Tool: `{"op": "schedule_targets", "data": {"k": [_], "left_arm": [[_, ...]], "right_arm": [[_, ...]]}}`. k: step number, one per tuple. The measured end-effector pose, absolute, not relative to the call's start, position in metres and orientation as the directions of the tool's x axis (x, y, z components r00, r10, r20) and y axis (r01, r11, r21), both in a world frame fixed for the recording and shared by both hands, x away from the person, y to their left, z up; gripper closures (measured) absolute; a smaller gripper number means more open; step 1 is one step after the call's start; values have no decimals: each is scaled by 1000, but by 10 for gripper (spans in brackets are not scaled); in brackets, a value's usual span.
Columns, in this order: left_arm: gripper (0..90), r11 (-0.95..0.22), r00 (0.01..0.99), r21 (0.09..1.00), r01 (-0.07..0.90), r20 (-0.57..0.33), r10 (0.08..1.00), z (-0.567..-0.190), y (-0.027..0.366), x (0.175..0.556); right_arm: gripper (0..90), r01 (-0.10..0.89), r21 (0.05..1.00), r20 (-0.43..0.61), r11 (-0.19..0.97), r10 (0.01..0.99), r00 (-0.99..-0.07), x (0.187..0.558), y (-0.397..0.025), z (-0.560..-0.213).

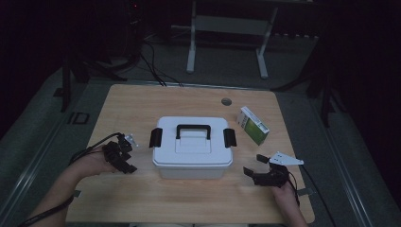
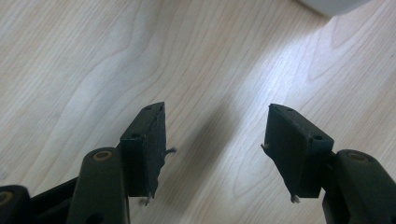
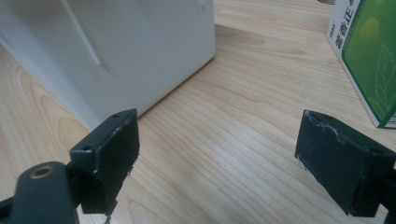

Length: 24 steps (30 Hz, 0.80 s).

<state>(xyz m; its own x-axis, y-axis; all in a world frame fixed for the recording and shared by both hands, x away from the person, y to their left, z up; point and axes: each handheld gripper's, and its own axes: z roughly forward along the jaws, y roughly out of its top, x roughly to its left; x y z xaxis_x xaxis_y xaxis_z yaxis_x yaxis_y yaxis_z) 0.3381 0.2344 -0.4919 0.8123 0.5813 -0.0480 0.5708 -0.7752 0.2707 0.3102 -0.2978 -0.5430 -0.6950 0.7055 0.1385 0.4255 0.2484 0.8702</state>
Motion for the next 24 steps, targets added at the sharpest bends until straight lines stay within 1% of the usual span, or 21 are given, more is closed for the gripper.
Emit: {"op": "schedule_targets", "data": {"k": [4,7,10,11,14,18,19,20,21,24], "left_arm": [[391,-782,819,263,565,-67,569,-486,237,337],[391,-794,826,238,559,-81,558,-478,238,336],[391,-799,828,225,557,-73,556,-473,237,336],[391,-802,827,216,557,-59,559,-469,237,335],[392,-798,823,210,564,-64,565,-465,236,334],[392,-809,835,222,544,-55,547,-453,236,332],[392,-819,847,244,519,-23,530,-443,235,331],[391,-819,847,244,519,-23,530,-443,235,331],[391,-820,856,276,501,-21,516,-430,233,329],[392,-824,861,281,492,-17,508,-419,231,327]], "right_arm": [[134,431,869,146,243,706,-693,310,-299,-544],[134,432,868,145,245,707,-692,310,-298,-544],[134,431,868,143,246,707,-693,309,-298,-544],[134,432,868,145,245,707,-693,309,-299,-545],[138,433,867,146,246,706,-693,309,-299,-545],[139,443,860,150,254,703,-695,309,-298,-545],[139,445,858,152,256,701,-697,309,-297,-546],[139,445,858,152,256,701,-697,309,-297,-546],[139,450,855,155,258,701,-696,310,-297,-546],[139,452,853,157,259,700,-697,310,-297,-546]]}}
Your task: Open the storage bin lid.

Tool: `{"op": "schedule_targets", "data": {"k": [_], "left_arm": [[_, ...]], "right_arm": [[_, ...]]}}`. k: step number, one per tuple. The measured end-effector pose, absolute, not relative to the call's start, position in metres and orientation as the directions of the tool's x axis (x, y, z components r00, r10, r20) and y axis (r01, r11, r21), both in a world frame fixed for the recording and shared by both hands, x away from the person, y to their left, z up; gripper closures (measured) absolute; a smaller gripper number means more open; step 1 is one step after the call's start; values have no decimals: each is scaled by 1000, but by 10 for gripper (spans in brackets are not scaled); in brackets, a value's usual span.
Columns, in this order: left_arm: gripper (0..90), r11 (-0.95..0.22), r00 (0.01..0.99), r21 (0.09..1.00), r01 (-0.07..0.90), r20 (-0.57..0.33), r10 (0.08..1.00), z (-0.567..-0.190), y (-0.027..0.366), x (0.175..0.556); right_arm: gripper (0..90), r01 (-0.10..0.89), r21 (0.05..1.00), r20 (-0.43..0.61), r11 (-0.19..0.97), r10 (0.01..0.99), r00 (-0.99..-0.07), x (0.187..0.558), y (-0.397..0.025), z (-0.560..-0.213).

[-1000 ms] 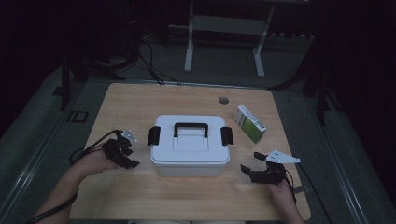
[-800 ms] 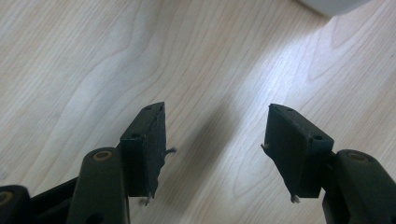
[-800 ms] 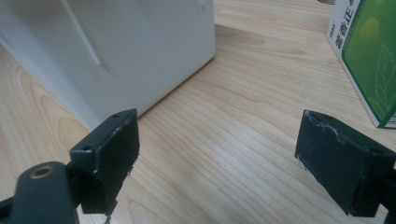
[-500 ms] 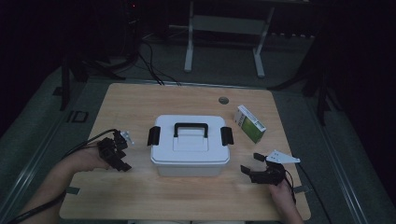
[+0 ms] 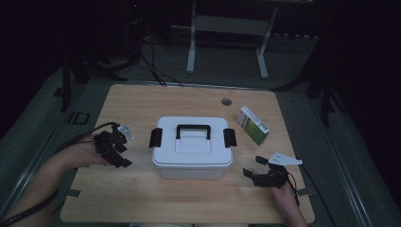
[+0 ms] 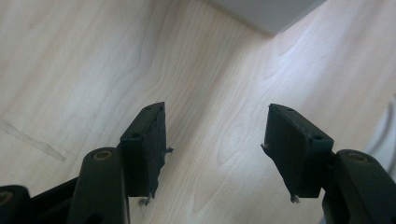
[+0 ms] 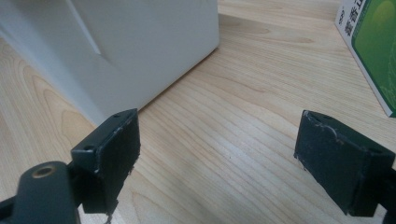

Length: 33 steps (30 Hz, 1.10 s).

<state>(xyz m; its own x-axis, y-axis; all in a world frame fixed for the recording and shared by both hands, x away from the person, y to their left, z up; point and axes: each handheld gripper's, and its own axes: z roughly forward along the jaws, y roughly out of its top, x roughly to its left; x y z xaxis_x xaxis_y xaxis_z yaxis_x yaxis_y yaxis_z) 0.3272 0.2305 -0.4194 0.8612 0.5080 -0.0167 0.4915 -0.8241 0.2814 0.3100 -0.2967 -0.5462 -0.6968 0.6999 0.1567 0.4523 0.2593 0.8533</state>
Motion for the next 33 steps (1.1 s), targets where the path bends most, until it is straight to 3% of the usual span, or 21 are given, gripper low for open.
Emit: {"op": "schedule_targets", "data": {"k": [18,33], "left_arm": [[392,-881,897,222,417,58,439,-349,198,329],[392,-926,935,192,326,77,345,-333,143,350]], "right_arm": [[139,448,849,144,279,695,-705,310,-294,-547],[138,449,849,152,277,687,-711,309,-294,-549]]}}
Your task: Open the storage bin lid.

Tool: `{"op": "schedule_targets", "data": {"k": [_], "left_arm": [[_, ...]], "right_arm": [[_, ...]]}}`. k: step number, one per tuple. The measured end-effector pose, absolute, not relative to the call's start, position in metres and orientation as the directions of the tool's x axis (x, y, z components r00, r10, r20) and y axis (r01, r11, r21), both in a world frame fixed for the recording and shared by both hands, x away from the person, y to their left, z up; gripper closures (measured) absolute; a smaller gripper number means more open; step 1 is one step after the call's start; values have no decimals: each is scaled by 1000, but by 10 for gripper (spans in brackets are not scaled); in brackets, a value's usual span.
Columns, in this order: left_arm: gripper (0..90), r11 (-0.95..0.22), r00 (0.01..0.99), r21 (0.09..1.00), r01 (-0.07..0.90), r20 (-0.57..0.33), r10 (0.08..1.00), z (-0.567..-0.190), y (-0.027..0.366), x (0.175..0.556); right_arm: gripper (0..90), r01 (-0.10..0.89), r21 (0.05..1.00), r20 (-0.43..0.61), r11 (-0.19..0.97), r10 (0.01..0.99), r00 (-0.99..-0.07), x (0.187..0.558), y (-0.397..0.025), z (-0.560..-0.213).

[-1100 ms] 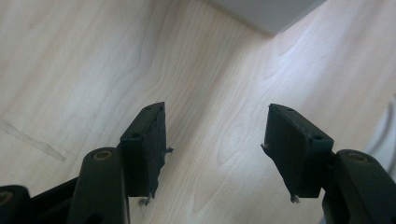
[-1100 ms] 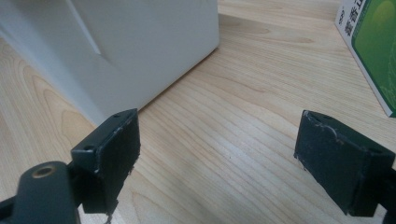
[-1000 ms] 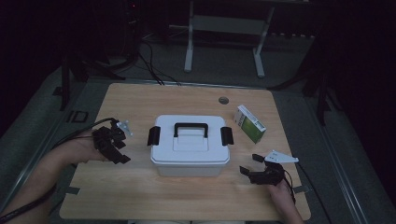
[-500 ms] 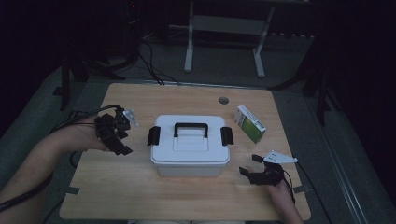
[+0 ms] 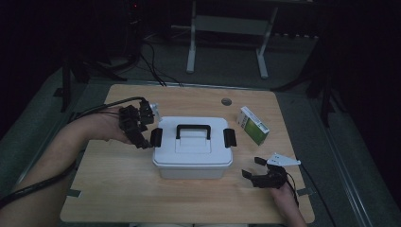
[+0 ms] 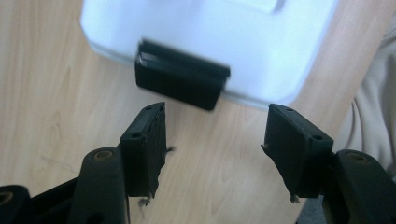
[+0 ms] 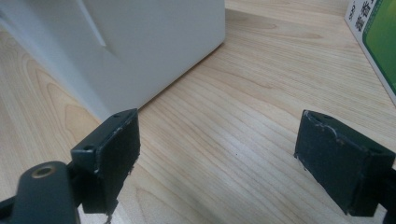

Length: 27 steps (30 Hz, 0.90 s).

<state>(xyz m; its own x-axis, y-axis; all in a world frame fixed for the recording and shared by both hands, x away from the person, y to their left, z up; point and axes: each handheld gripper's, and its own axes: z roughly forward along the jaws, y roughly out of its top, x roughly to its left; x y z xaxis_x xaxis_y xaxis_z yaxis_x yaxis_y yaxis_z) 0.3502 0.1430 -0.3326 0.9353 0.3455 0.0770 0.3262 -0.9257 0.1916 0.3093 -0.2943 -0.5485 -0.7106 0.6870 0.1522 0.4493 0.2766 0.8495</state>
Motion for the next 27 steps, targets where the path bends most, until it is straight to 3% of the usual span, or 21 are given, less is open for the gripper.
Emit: {"op": "schedule_targets", "data": {"k": [27], "left_arm": [[392,-966,966,109,233,86,243,-339,58,401]], "right_arm": [[138,442,850,148,286,675,-722,308,-293,-549]]}}
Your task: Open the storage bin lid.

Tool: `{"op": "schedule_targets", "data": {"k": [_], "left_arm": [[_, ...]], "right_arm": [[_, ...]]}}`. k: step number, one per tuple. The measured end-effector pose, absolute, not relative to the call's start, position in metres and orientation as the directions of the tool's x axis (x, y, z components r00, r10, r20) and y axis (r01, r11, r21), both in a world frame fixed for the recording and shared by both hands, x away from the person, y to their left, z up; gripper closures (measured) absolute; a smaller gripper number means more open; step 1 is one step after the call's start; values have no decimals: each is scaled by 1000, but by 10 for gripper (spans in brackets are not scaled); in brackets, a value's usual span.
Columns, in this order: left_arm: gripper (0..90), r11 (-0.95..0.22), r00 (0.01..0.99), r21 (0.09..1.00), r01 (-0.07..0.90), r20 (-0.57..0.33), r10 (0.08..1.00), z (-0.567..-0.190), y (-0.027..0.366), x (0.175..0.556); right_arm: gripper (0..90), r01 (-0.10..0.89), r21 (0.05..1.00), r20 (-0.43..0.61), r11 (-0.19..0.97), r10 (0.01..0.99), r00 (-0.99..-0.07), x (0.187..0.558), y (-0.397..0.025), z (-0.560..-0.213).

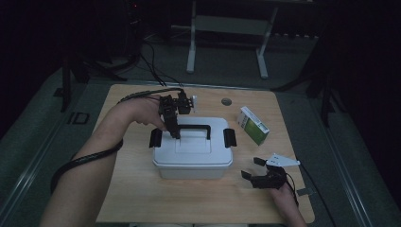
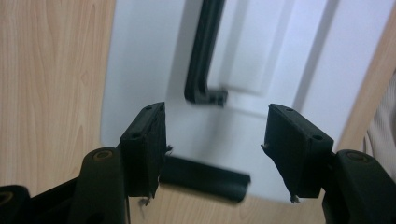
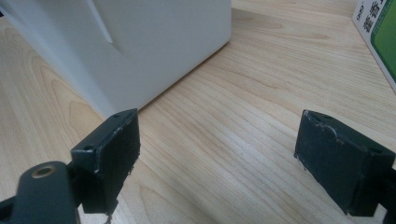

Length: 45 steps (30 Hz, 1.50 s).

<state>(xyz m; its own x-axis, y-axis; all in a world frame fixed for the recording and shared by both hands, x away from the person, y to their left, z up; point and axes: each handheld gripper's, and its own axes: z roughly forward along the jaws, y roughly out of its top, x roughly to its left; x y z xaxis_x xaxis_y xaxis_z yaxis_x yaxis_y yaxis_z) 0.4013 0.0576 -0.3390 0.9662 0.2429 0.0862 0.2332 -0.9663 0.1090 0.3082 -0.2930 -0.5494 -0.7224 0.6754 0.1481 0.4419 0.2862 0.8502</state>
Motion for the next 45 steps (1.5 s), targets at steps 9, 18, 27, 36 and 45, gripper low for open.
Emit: {"op": "schedule_targets", "data": {"k": [9,18,27,36,45], "left_arm": [[394,-980,981,104,168,83,177,-348,31,409],[471,-988,989,94,119,80,126,-353,16,415],[589,-995,995,90,43,86,50,-356,5,411],[759,-998,995,61,13,98,19,-361,3,411],[818,-998,997,56,1,79,6,-362,1,409]], "right_arm": [[139,445,848,151,288,674,-724,308,-294,-550],[139,445,848,155,287,669,-727,308,-294,-551],[139,445,848,156,290,665,-730,308,-294,-551],[139,445,848,159,288,663,-732,308,-294,-550],[139,445,848,159,288,664,-731,308,-295,-550]]}}
